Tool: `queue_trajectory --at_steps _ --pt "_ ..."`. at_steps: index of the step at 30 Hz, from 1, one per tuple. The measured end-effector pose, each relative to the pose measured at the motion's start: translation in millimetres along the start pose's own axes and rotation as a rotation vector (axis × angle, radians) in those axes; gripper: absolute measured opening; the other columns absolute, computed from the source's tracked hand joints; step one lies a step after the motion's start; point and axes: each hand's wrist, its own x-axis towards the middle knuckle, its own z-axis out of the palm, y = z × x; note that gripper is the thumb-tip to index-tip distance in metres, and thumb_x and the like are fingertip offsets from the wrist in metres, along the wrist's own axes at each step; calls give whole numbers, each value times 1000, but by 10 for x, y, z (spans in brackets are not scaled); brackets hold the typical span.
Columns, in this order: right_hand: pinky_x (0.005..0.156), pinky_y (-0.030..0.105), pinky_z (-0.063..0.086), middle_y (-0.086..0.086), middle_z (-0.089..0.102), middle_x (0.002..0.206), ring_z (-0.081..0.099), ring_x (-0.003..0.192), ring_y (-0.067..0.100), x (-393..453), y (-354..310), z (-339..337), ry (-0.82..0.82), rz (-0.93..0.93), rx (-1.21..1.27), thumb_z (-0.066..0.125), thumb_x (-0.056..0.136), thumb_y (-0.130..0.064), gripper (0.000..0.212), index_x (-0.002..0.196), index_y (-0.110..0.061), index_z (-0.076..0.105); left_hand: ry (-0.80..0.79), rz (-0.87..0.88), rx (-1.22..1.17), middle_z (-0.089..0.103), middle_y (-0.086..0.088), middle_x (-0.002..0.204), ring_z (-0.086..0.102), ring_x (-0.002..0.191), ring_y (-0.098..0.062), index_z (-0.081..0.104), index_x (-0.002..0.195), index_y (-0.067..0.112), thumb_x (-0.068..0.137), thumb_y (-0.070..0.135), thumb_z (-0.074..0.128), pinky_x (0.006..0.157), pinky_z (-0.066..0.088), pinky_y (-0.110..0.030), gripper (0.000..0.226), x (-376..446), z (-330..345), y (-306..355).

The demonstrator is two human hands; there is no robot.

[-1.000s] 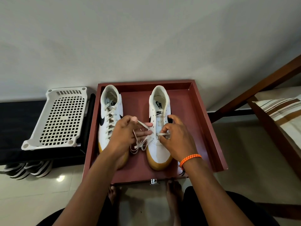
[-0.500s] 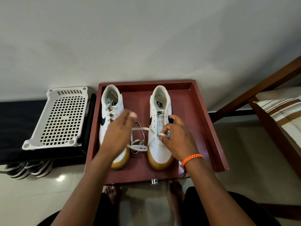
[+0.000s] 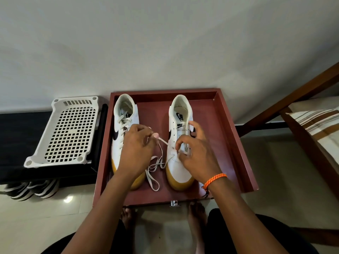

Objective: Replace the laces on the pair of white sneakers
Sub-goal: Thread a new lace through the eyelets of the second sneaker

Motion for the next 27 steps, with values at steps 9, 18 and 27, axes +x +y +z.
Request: queue_trajectory --at_steps 9,18,27 --pt "115 53 28 -12 -4 177 1 163 27 -130 -139 141 -10 -220 -414 78 85 -30 10 90 -39 77 153 287 77 63 13 119 51 122 -12 72 110 25 105 13 48 103 31 -18 27 -121 70 147" --pt "69 26 52 -6 65 94 63 83 9 -21 -168 -50 315 -293 29 74 97 -12 14 107 -16 82 -304 64 -621 74 -16 116 72 112 -30 67 131 5 116 10 39 98 58 -33 32 -179 123 310" --pt "59 30 52 7 75 81 60 61 17 137 -58 -374 611 -16 815 75 96 -4 10 104 -2 81 -292 -51 -991 68 -25 104 69 96 -34 63 136 7 114 18 41 89 57 -41 33 -125 -53 372"
